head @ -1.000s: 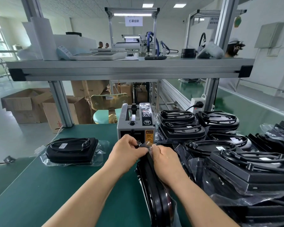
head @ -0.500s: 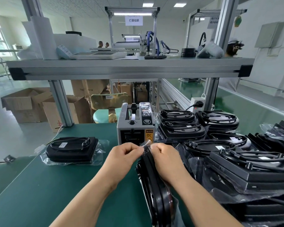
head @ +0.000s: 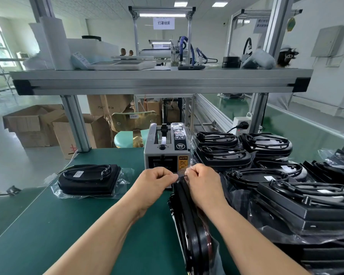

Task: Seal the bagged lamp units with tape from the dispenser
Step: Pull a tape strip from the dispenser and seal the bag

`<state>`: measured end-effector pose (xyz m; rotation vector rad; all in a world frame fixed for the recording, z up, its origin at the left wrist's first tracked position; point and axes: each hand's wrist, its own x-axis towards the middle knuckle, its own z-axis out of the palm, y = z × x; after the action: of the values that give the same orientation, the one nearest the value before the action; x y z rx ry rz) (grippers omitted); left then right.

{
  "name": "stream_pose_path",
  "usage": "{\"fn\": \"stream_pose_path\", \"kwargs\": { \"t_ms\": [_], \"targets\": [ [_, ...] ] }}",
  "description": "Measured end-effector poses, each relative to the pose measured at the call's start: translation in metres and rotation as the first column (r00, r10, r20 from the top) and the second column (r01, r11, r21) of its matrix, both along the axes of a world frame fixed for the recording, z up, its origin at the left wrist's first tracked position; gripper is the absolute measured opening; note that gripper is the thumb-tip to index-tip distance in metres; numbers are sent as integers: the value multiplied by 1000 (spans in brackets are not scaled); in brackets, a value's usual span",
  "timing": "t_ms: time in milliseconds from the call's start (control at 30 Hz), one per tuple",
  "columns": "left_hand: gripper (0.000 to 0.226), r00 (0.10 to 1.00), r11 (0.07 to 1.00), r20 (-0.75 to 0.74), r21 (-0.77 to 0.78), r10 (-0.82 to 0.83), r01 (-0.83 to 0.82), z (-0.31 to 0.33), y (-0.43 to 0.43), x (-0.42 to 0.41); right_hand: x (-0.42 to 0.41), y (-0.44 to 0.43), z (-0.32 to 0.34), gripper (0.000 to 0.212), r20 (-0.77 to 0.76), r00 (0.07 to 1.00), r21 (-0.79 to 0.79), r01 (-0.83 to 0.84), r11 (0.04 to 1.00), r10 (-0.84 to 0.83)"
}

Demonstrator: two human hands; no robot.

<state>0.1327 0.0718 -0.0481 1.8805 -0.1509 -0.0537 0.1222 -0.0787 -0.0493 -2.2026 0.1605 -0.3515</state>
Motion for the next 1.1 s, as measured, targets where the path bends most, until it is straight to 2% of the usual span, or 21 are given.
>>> {"fn": "stream_pose_path", "kwargs": {
  "t_ms": [133,433,767,1100],
  "targets": [
    [21,998,998,34,23,-58,57,1,-5,0,1,0,-2,21,24,1000,-1,-3,1000,3],
    [19,997,997,73,72,-36,31,3,-9,-1,1,-1,-3,22,37,999,21,-8,1000,7],
    [19,984,980,174,201,-38,2,2,-10,4,0,-2,-3,21,38,999,21,-14,1000,13],
    [19,954,942,275,335,-117,19,2,-7,10,0,-3,-4,21,34,999,15,-10,1000,9]
  ]
}}
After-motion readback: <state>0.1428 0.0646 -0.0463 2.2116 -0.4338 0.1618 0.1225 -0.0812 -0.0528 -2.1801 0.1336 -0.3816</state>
